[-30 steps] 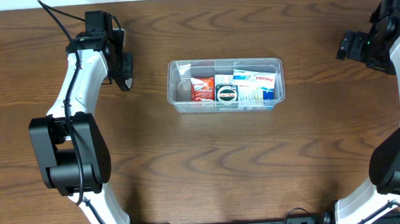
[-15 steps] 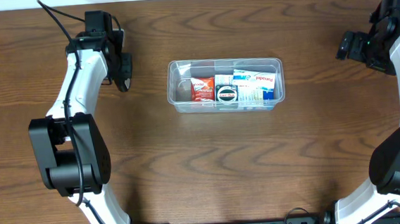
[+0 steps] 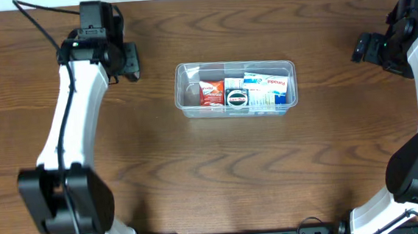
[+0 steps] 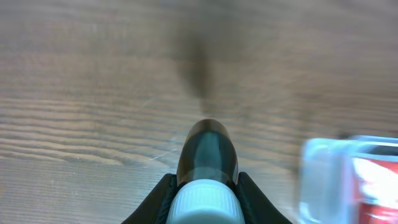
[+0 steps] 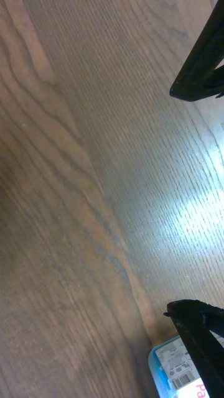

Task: Pack container
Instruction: 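Lift the bottle and carry it over the container's left end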

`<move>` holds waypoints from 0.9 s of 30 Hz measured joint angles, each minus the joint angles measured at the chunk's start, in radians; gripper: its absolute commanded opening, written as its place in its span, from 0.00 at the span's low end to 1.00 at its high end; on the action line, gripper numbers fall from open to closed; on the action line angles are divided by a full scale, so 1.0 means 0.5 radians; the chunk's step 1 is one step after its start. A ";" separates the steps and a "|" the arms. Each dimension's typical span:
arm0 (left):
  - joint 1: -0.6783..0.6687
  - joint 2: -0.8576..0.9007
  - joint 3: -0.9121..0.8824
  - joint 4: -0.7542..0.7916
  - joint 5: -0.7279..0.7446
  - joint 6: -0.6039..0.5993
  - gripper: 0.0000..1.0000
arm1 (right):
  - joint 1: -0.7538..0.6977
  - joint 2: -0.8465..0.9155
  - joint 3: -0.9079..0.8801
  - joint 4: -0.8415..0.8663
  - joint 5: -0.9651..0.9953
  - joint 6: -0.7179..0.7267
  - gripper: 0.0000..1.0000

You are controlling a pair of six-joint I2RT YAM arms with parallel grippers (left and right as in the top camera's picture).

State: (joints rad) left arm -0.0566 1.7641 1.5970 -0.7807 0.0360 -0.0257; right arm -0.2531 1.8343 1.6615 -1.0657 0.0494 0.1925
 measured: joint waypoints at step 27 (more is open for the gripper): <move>-0.550 -0.168 0.001 -0.106 0.057 -0.106 0.25 | 0.000 0.000 0.000 0.000 0.000 0.000 0.99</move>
State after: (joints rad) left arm -0.3317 1.6802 1.5974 -0.8337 0.0647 -0.0788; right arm -0.2531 1.8343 1.6615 -1.0657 0.0494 0.1925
